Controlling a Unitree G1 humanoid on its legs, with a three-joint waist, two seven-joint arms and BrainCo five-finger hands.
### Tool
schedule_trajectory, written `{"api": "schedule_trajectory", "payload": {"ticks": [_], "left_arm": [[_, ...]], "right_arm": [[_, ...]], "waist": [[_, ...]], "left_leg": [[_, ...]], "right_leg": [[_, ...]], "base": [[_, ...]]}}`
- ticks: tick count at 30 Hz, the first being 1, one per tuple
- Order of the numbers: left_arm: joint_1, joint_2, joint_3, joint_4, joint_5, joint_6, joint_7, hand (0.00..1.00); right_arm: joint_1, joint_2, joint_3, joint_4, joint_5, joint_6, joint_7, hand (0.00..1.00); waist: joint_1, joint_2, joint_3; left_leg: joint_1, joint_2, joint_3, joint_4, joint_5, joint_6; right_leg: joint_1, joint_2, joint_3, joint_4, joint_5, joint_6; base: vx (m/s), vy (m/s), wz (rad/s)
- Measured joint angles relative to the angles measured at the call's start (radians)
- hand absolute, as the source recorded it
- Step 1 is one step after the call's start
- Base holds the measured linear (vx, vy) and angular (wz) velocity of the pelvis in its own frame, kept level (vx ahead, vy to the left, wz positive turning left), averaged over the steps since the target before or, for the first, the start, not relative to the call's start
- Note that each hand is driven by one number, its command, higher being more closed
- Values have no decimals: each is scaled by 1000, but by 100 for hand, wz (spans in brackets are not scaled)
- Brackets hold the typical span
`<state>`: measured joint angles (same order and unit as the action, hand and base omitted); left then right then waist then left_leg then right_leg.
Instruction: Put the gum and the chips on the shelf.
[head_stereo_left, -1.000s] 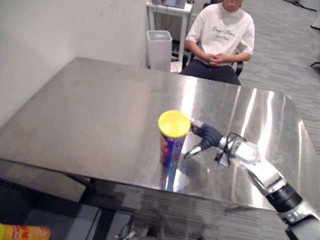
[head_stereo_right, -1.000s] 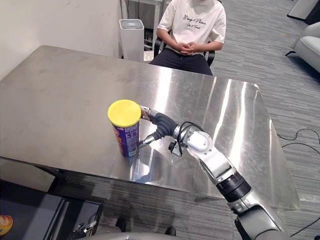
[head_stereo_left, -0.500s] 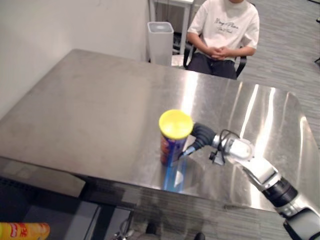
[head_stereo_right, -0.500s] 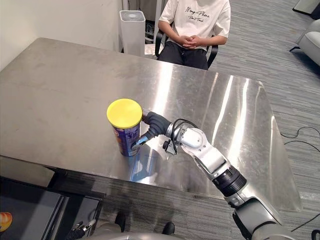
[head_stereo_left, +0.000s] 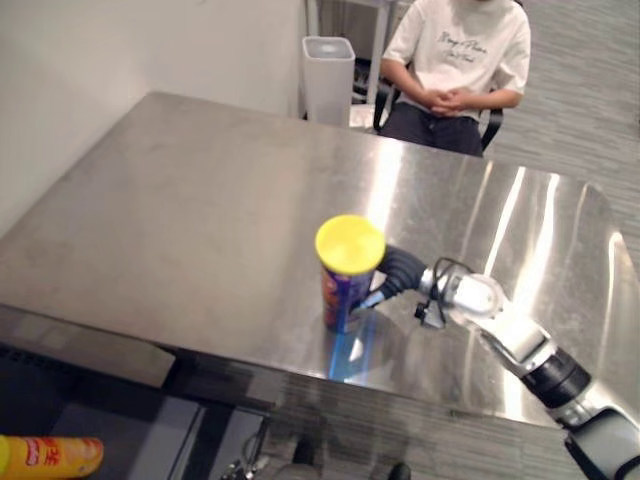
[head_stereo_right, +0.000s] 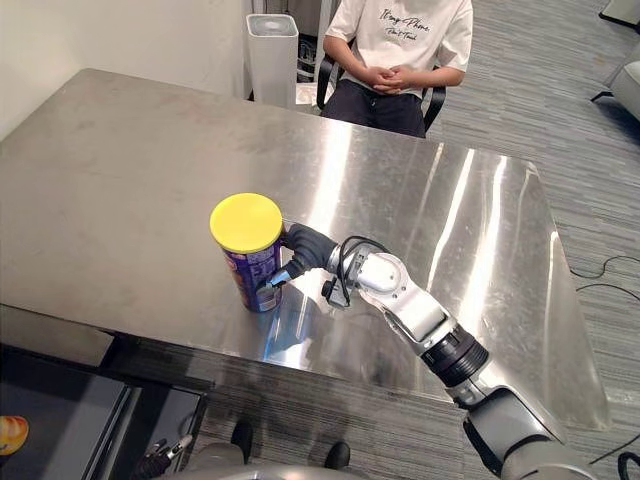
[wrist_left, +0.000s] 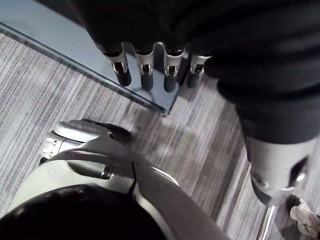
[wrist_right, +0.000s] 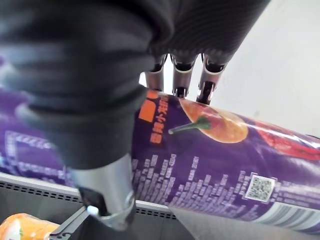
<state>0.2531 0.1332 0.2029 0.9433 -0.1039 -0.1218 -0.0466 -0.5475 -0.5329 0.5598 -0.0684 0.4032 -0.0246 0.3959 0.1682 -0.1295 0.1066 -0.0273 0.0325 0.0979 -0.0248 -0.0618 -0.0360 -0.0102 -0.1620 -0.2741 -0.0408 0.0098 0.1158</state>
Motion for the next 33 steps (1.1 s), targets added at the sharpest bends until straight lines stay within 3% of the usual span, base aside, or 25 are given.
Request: {"api": "schedule_trajectory", "payload": {"ticks": [11,15,20,25,28,33], "left_arm": [[1,0,1,3,0,1,1,0],[6,0,2,3,0,1,1,0],[7,-4,1,12,0,3,3,0],[9,-13,2,23,1,13,4,0],[10,-24,8,49,1,16,4,0],[12,-54,54,55,1,16,3,0]], "right_arm": [[0,-45,-13,-3,0,11,-1,100],[1,-61,-155,-59,-1,8,-25,100],[57,-58,-368,-175,-12,-36,-112,100],[227,-16,-495,-277,-35,-48,-128,100],[343,29,-560,-318,-50,-49,-127,100],[619,155,-625,-399,-48,-45,-117,100]], "waist": [[-5,1,1],[-20,1,0],[-43,13,-7],[-62,33,-30],[-83,60,-52],[-110,84,-79]], "left_leg": [[39,7,7,-4,-1,0],[50,5,22,-6,-1,0],[70,-1,34,-6,-2,-1],[88,2,54,-6,-5,-3],[102,2,58,-7,-6,-2],[122,4,69,-9,-7,-5]], "right_leg": [[31,2,9,0,0,0],[33,1,18,4,0,0],[40,-1,38,8,1,0],[50,1,51,8,0,0],[58,-1,59,8,0,0],[70,2,61,8,-4,-3]], "base": [[-8,-4,-3],[-21,1,-8],[-13,4,-10],[-29,-13,-9],[-39,-17,-10],[-62,-22,-9]]}}
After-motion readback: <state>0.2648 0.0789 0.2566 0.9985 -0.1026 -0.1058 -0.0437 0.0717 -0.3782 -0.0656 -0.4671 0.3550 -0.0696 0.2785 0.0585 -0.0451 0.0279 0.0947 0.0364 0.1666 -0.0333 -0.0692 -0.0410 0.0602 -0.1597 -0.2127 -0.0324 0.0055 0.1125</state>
